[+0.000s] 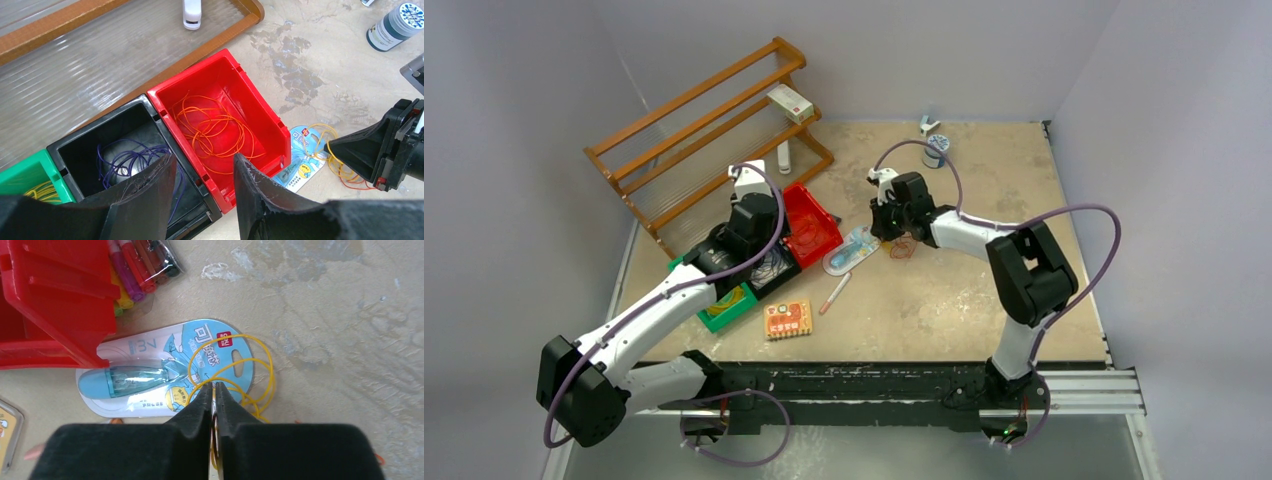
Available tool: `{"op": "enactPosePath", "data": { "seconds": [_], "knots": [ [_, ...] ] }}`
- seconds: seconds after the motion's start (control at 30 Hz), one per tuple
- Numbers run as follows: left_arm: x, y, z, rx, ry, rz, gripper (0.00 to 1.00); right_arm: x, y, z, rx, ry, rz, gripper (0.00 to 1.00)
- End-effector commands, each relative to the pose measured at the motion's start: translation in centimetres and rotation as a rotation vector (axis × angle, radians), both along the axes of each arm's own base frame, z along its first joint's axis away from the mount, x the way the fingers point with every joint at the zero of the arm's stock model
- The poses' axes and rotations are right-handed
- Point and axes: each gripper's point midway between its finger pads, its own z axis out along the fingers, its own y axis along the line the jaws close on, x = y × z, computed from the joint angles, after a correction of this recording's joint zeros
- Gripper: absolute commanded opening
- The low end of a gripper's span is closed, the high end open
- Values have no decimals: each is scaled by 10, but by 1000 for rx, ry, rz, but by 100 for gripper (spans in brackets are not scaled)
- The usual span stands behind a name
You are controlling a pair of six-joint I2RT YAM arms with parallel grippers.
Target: Untangle the cables
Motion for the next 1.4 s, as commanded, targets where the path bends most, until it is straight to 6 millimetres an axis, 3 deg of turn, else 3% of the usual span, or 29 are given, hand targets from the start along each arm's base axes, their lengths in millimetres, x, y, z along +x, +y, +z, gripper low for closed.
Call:
{"op": "enactPosePath", "data": {
  "seconds": [0.0,0.37,0.53,0.7,0.83,1.0,1.2,1.37],
  "knots": [
    [5,-1,21,-33,-53,16,45,16,1,50,41,-135,-38,2],
    [5,-20,48,-123,-130,-77,47,4,-10,174,219,-367,-110,0],
    [5,-51,73,-217,-193,-226,50,-8,-14,220,280,-455,-93,0],
    [0,-79,98,-295,-252,-377,58,-33,0,264,375,-538,62,0],
    [-3,-89,107,-340,-280,-431,59,-56,12,285,447,-573,196,0],
    [-2,-80,113,-479,-312,-368,59,-79,23,300,518,-615,329,0],
    [-6,-81,147,-715,-388,-418,60,-89,28,310,565,-648,386,0],
    [-9,-94,145,-748,-362,-494,59,-94,27,319,586,-675,401,0]
  ]
}}
